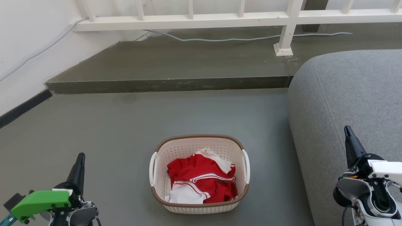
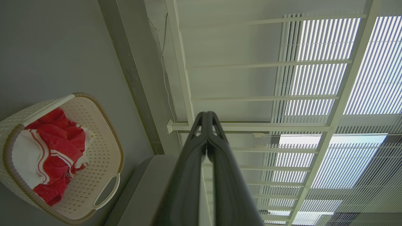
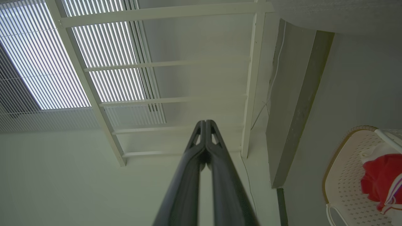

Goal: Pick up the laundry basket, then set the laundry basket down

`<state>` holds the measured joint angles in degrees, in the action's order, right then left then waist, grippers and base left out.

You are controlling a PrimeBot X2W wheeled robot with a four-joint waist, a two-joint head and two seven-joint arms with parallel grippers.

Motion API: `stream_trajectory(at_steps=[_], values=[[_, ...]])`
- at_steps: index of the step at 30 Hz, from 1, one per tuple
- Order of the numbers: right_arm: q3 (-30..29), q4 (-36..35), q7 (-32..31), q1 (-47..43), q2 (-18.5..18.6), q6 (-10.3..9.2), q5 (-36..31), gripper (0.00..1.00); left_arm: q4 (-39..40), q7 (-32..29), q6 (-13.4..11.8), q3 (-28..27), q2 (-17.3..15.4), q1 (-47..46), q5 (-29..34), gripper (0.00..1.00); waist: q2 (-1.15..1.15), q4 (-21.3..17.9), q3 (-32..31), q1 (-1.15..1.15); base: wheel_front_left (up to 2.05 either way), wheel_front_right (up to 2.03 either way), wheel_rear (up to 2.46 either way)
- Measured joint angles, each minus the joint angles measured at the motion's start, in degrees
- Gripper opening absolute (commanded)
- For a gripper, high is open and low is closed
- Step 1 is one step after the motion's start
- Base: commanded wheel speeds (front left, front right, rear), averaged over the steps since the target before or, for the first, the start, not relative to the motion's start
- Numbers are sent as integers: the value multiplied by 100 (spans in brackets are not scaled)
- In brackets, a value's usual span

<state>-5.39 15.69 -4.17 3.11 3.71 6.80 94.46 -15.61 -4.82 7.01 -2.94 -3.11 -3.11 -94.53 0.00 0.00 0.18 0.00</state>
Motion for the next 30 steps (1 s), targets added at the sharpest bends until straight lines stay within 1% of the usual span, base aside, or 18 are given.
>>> stream_trajectory(at_steps=[15,16,22,27,30], values=[[-5,0,0,0,-3,0,-9,0,0,-1,0,-7,2,-1,1,0,0,0,0,0,0,0,0],[-7,0,0,0,-3,0,-9,100,0,-1,0,-7,2,-1,1,100,0,0,0,0,0,0,0],[21,338,9,-322,-171,-33,-8,100,-344,8,-5,32,158,276,-2,100,0,-1,-1,0,0,0,0],[56,343,70,-370,-186,-33,-47,100,-324,78,-5,100,185,331,10,100,0,0,-1,1,0,0,0],[98,330,138,-370,-186,-32,-147,100,-267,142,-5,123,185,331,120,100,0,1,0,0,0,0,0]])
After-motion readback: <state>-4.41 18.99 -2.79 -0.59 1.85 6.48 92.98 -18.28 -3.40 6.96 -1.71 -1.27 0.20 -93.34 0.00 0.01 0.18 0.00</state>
